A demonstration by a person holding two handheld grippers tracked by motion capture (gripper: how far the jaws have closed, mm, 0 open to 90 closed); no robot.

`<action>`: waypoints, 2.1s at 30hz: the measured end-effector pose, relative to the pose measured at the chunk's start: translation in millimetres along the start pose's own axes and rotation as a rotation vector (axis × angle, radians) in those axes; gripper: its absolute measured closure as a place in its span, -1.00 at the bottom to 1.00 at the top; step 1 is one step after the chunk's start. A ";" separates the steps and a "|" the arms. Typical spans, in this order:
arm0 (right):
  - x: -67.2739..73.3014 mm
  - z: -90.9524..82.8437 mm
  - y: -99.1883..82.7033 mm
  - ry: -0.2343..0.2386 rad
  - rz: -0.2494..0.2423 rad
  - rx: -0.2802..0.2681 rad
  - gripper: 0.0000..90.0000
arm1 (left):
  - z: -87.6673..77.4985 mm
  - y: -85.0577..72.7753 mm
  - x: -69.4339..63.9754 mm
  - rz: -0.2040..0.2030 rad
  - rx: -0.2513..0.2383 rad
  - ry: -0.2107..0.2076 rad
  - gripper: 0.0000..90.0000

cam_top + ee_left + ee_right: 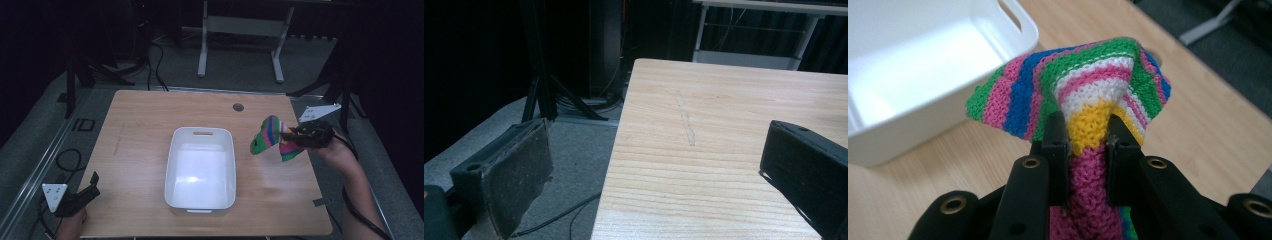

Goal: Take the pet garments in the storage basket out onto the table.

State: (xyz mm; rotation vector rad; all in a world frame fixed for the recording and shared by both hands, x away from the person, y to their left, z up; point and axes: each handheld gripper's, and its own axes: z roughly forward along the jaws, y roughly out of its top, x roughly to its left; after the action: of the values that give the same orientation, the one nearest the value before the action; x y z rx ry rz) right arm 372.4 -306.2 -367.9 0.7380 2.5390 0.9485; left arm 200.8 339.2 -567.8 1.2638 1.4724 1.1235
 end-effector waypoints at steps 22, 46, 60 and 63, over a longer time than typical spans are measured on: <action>2.0 124.1 -49.5 -0.003 0.121 0.127 0.67 | -0.1 -0.2 -0.3 0.001 -0.003 -0.002 -0.98; 7.4 164.1 -52.1 -0.052 0.195 0.130 0.21 | 0.0 0.0 0.0 0.000 0.000 -0.002 -0.98; 5.2 112.6 -55.8 -0.050 0.261 -0.018 -0.67 | -0.1 -0.1 -0.2 -0.002 -0.001 0.001 -0.98; 5.2 105.6 -63.4 -0.073 0.284 -0.040 -0.71 | -0.1 -0.1 -0.2 -0.002 -0.002 0.001 -0.98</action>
State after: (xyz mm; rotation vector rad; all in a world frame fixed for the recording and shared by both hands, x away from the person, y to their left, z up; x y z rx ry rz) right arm 395.3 -290.4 -488.0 1.1207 2.3857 1.0352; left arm 200.7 339.0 -567.9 1.2605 1.4726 1.1235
